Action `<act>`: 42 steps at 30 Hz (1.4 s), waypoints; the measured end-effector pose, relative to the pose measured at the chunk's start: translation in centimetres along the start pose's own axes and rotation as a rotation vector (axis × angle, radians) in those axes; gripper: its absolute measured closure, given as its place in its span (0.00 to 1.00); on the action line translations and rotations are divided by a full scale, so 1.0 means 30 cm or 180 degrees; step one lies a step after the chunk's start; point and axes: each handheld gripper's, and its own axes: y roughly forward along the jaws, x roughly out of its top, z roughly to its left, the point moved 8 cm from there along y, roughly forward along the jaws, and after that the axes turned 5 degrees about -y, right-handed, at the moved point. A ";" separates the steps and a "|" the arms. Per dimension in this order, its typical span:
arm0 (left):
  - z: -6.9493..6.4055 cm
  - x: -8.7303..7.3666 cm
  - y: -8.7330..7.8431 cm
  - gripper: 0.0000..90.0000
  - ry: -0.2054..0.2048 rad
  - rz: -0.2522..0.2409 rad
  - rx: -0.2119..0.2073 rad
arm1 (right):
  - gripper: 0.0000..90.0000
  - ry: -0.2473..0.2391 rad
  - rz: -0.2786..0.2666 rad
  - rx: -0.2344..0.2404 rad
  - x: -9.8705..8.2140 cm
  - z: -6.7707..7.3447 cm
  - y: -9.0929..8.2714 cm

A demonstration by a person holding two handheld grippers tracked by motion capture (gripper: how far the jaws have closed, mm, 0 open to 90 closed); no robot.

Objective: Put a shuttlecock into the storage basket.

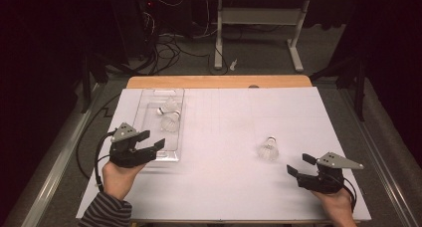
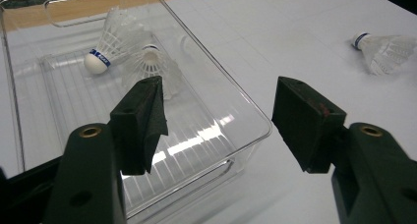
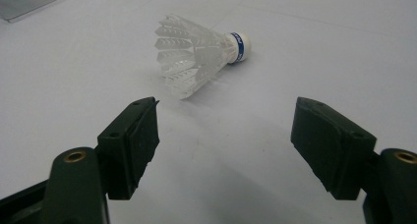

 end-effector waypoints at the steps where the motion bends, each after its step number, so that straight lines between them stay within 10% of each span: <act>1: 0.001 -0.002 -0.001 0.42 0.0000 -0.0001 -0.0001 | 0.30 -0.0002 0.0003 0.0001 0.000 0.000 0.000; 42: 0.034 -0.073 -0.083 0.39 -0.0125 -0.0203 -0.0152 | 0.30 0.0024 0.0004 -0.0016 0.002 -0.003 0.002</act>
